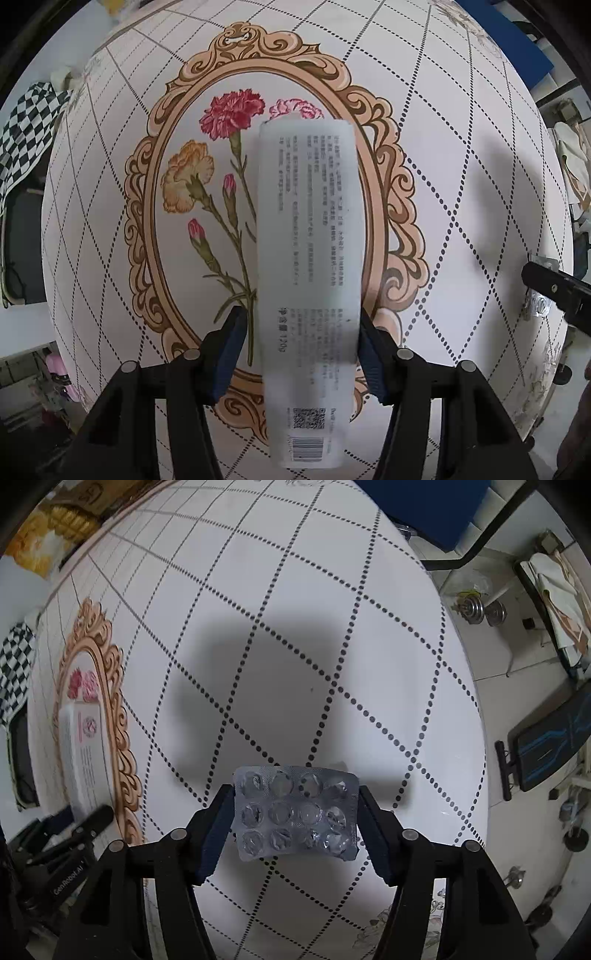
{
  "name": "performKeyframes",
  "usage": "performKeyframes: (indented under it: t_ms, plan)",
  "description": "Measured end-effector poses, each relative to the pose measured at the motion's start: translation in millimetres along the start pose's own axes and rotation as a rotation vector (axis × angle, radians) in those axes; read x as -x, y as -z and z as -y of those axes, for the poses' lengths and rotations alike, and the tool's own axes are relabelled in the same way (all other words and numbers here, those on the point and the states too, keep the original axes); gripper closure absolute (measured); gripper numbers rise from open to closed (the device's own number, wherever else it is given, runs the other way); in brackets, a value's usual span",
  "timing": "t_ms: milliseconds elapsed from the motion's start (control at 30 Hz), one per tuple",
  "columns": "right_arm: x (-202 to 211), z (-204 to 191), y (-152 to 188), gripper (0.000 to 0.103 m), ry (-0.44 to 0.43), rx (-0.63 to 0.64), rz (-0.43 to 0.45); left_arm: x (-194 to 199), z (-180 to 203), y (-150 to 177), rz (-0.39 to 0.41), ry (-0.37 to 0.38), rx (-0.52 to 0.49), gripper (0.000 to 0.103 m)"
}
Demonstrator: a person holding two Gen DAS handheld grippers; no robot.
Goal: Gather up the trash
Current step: 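Grasp the long white box with the left tool while the right tool grasps the silver blister pack, then carry the white box and blister pack to the bin and release both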
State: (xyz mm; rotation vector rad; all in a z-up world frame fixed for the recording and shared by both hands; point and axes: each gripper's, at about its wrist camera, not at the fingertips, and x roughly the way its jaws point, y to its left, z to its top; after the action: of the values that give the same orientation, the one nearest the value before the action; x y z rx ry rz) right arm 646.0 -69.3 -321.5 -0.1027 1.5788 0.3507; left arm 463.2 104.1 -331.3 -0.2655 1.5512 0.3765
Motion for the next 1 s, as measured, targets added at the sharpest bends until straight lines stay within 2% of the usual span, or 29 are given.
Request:
performKeyframes:
  t_ms: [267, 300, 367, 400, 467, 567, 800, 1000]
  plan:
    - [-0.4, -7.2, 4.8, 0.034, 0.040, 0.043, 0.026, 4.2, 12.4, 3.6, 0.024, -0.005, 0.018, 0.061]
    - [1.1, -6.7, 6.3, 0.036, 0.037, 0.044, 0.035, 6.3, -3.0, 11.2, 0.027, -0.004, 0.025, 0.061]
    - [6.1, -8.2, 8.4, 0.041, 0.033, 0.050, 0.054, 11.6, -3.9, 14.4, 0.042, -0.013, 0.029, 0.061]
    - [9.8, -8.2, 10.3, 0.047, 0.026, 0.052, 0.066, 14.0, -10.6, 15.5, 0.047, -0.013, 0.029, 0.061]
    - [15.3, -7.2, 12.7, 0.050, 0.006, 0.049, 0.077, 20.3, -7.6, 20.1, 0.056, -0.010, 0.032, 0.061]
    - [21.6, -5.7, 17.5, 0.051, -0.033, 0.036, 0.085, 34.0, -6.6, 27.3, 0.086, -0.008, 0.036, 0.061]
    - [48.4, -8.6, 34.7, 0.051, -0.107, 0.044, 0.120, 77.8, -9.5, 67.2, 0.170, 0.022, 0.064, 0.061]
    - [80.4, -19.7, 62.7, 0.051, -0.134, 0.076, 0.173, 98.5, -28.1, 71.2, 0.237, 0.052, 0.089, 0.061]
